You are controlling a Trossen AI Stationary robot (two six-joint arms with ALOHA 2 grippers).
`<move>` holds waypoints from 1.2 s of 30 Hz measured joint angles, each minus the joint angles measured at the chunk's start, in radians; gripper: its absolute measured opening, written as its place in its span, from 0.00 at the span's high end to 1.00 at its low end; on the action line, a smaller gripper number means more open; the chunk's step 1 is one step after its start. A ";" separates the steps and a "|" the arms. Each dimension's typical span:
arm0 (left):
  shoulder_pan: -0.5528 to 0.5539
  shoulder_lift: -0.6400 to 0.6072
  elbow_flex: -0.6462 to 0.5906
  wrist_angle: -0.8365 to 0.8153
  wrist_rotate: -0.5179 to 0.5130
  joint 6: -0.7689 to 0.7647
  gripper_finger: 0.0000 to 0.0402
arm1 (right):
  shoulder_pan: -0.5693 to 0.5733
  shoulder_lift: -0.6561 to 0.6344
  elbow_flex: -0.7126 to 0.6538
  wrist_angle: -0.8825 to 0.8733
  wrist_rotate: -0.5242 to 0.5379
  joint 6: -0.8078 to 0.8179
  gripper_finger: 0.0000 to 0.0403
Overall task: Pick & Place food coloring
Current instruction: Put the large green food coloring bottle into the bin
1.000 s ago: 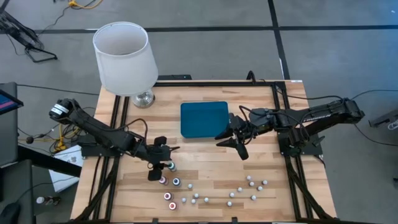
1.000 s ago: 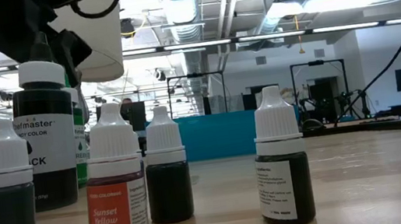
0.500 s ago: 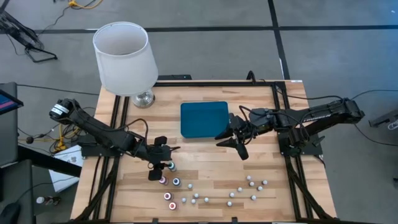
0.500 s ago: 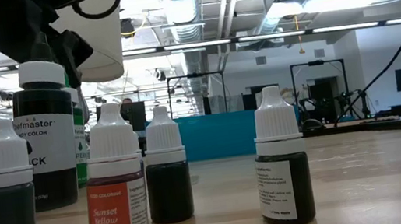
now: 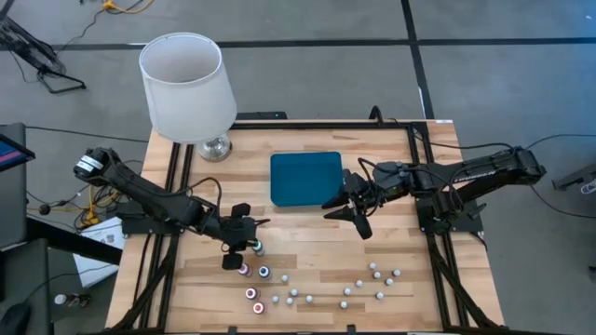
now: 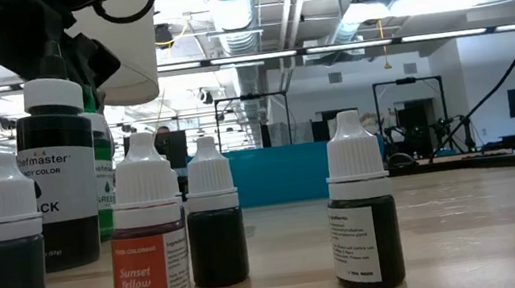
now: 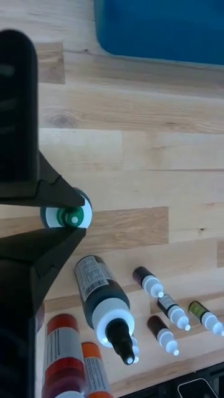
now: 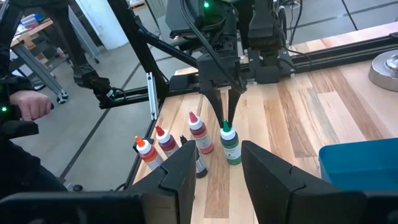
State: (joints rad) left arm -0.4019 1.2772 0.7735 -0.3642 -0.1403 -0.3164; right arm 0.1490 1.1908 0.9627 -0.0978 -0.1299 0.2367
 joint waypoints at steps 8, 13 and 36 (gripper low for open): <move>-0.001 -0.002 -0.011 0.001 0.001 -0.011 0.88 | 0.000 0.000 0.000 0.000 0.000 0.000 0.71; 0.000 -0.001 -0.011 0.001 -0.005 -0.025 0.93 | 0.000 0.000 0.000 0.000 0.000 0.000 0.71; 0.093 -0.051 0.102 -0.025 -0.024 -0.011 0.94 | 0.000 0.000 0.000 -0.009 0.000 0.000 0.71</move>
State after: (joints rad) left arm -0.3091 1.2263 0.8753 -0.3889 -0.1646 -0.3272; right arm 0.1490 1.1912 0.9630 -0.1066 -0.1299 0.2371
